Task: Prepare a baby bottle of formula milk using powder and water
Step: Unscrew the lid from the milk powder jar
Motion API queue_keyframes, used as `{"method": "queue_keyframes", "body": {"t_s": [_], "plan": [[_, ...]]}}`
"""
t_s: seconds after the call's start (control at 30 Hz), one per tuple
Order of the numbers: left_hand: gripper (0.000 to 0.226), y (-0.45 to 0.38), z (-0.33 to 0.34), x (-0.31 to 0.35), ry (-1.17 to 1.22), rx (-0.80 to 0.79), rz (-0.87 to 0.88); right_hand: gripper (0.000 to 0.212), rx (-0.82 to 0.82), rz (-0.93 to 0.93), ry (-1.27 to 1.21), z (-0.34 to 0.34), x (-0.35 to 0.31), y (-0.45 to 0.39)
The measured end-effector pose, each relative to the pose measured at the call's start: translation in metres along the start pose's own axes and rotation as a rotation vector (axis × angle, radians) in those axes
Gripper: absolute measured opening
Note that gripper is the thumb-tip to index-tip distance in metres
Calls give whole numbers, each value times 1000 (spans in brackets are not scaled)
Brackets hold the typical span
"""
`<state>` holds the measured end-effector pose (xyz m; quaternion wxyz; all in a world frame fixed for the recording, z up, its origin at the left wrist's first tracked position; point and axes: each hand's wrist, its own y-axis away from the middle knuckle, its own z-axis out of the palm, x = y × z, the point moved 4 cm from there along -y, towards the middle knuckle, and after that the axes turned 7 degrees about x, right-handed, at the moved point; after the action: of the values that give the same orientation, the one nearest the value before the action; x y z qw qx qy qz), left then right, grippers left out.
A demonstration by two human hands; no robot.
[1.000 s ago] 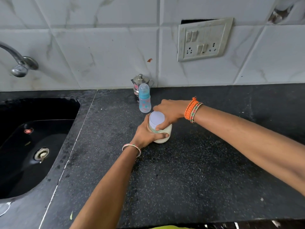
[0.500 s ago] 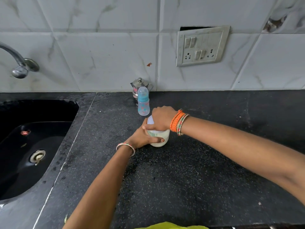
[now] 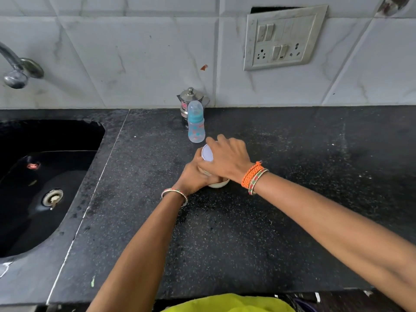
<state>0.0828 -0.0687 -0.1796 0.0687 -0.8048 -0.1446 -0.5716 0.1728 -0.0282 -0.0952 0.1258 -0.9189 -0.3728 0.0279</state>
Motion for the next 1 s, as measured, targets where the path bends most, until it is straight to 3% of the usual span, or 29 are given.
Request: {"method": "queue_keyframes", "body": {"t_s": [0.2,0.37,0.47,0.57,0.67,0.73,0.8,0.87,1.0], "plan": [[83,-8,0,-6,-64,-11,-30,61,-6,-140,19,-4,2,-3],[101,-10,0,-12,-196,-192,-32,56,-97,-455,104,-12,2,6],[108,-9,3,-9,-218,-227,-20,54,-179,-495,122,-15,4,7],[114,-6,4,-7,-224,-213,-22,53,-322,-447,39,-28,8,11],[118,-4,5,-6,-232,-202,-22,47,-527,-276,6,-46,12,18],[121,0,6,-4,-247,-192,-13,45,-447,-254,-12,-51,0,16],[108,1,6,-5,-238,-180,-32,58,-347,-234,60,-49,-11,6],[92,1,6,-6,-246,-167,-48,64,-417,-210,153,-49,-24,6],[112,3,5,-3,-277,-151,-44,46,-534,-2,110,-82,-13,21]]}}
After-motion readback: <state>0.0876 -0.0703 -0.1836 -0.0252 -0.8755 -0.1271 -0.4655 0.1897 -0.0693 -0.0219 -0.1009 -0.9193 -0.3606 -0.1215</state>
